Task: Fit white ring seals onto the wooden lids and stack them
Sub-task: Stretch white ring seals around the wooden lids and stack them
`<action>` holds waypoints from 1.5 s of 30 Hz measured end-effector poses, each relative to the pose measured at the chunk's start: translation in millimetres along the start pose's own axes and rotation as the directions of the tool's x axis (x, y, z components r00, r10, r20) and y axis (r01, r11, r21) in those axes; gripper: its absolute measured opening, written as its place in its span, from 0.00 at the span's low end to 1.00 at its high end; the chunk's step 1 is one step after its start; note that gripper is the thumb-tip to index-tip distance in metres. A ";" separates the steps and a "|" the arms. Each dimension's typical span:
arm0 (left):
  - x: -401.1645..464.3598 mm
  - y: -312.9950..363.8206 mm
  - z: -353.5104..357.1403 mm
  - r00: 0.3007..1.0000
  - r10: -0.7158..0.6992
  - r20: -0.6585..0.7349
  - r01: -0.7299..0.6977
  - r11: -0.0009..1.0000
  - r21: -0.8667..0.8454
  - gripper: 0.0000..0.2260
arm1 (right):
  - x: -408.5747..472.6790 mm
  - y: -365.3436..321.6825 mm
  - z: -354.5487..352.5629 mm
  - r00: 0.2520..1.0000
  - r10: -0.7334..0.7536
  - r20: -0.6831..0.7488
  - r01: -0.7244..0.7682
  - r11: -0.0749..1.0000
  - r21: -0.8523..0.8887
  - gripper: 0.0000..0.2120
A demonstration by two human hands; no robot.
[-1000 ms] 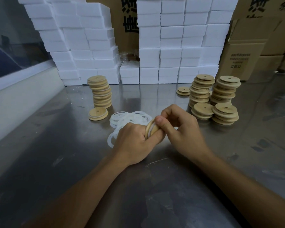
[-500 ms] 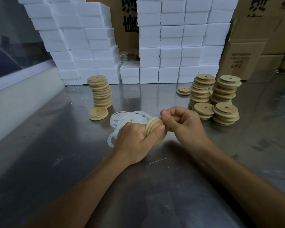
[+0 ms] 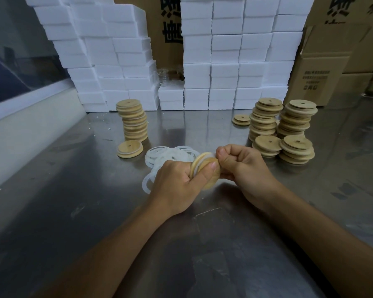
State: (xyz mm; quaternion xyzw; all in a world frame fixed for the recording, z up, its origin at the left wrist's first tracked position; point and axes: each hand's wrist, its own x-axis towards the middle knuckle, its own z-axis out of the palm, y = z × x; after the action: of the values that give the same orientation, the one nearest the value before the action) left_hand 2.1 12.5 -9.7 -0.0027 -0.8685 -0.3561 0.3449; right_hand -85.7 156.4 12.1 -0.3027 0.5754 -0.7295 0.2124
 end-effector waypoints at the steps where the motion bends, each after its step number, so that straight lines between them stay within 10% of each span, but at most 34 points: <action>1: 0.2 0.1 -0.3 1.000 -0.001 -0.006 0.001 1.000 -0.001 0.30 | -0.1 0.6 -0.2 1.000 0.011 0.005 -0.011 1.000 0.021 0.12; 12: 0.5 -0.8 -3.0 0.997 -0.008 0.074 0.012 0.998 -0.059 0.17 | -5.2 0.9 2.1 0.927 -0.366 0.077 0.352 0.784 -0.511 0.03; 21: -0.3 3.2 -2.1 0.996 0.084 -0.006 -0.084 0.994 0.073 0.23 | -4.2 -5.7 6.1 0.988 -0.153 -0.009 0.146 0.958 -0.247 0.21; 45: 2.0 4.5 -2.3 1.000 0.005 0.019 -0.004 0.999 -0.032 0.24 | -3.5 0.0 3.2 0.997 -0.028 -0.069 0.020 0.993 -0.113 0.13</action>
State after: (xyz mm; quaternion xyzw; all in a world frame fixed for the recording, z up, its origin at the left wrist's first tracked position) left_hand 3.1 13.9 -4.5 -0.0136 -0.8660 -0.3689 0.3373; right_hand -80.9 156.4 11.9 -0.2950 0.6188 -0.7089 0.1660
